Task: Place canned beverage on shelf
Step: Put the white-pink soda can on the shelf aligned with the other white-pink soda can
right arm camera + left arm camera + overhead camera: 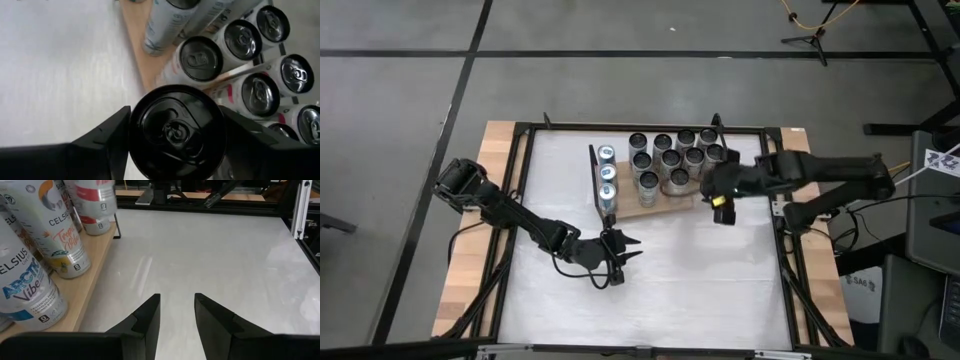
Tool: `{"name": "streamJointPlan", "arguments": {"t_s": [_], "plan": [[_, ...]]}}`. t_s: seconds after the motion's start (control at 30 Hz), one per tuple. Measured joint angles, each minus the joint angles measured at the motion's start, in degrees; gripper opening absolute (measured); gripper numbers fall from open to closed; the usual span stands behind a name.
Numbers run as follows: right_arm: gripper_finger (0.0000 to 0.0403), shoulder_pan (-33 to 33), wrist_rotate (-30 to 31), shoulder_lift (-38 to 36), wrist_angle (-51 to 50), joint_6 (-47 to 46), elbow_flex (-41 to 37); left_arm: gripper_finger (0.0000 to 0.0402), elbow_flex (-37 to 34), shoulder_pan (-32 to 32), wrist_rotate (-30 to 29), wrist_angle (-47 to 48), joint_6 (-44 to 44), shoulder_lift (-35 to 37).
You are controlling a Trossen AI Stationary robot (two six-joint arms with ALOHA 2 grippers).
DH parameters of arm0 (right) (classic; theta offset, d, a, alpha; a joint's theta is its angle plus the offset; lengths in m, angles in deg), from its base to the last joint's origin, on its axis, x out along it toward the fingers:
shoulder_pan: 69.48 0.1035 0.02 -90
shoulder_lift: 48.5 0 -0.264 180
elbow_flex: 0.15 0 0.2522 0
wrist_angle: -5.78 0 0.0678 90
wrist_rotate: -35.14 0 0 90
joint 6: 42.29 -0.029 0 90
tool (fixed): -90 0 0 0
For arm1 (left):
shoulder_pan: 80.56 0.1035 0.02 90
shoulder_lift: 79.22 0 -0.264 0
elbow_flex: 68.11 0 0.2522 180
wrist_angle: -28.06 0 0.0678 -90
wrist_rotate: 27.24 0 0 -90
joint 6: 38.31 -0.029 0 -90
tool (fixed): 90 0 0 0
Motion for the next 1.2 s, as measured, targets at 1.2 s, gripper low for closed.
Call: {"name": "streamJointPlan", "arguments": {"t_s": [1.2], "plan": [[0.0245,-17.42,-12.43,0.13,16.66,15.65,-15.08,0.0112,0.00,0.02,0.04,0.01,-0.02,0.00]]}}
